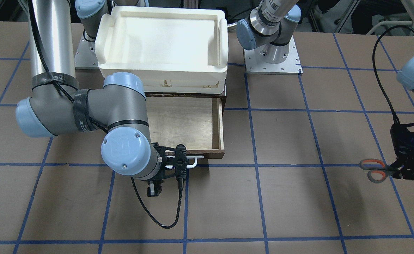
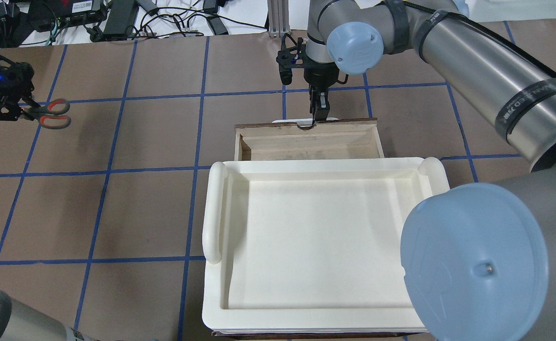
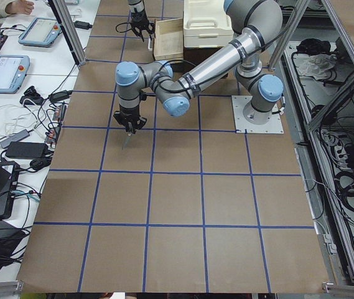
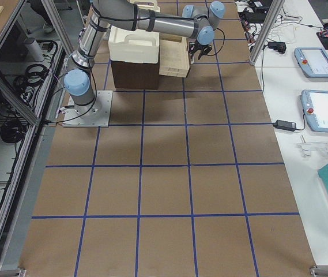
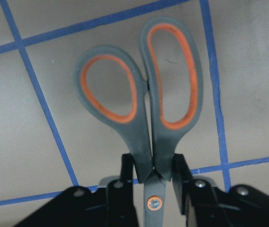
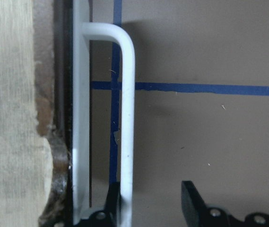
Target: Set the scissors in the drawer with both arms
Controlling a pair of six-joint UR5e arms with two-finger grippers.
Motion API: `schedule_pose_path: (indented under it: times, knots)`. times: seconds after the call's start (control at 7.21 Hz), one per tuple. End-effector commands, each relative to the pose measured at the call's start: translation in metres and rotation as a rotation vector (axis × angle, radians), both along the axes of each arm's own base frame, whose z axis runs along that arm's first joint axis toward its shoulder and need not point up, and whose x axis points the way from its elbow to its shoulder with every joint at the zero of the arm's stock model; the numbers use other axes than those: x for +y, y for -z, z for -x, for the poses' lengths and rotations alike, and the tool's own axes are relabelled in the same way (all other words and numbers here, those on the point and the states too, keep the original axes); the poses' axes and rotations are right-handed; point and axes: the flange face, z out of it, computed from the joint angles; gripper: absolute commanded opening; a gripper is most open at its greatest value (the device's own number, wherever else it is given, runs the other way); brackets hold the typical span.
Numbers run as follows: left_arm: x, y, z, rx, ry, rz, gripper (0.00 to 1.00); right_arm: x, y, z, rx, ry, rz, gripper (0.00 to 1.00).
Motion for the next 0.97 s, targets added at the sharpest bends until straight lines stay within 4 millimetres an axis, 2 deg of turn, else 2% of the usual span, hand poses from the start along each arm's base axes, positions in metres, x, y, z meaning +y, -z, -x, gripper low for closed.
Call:
schedule_pose_path:
  times: [0.0, 0.42, 0.69, 0.83]
  knots:
    - [-0.002, -0.012, 0.034, 0.018, 0.023, -0.021, 0.00, -0.005, 0.001, -0.001, -0.004, -0.012, 0.012, 0.52]
    - [-0.002, -0.025, 0.078, 0.058, -0.003, -0.027, 0.00, -0.006, 0.000, 0.000, -0.003, 0.002, 0.017, 0.54]
    - [-0.002, -0.027, 0.086, 0.058, 0.002, -0.031, 0.00, -0.002, -0.016, 0.002, 0.005, 0.061, 0.024, 0.57]
    - [-0.002, -0.026, 0.090, 0.062, -0.014, -0.036, 0.00, -0.001, -0.018, 0.002, 0.011, 0.090, 0.020, 0.71]
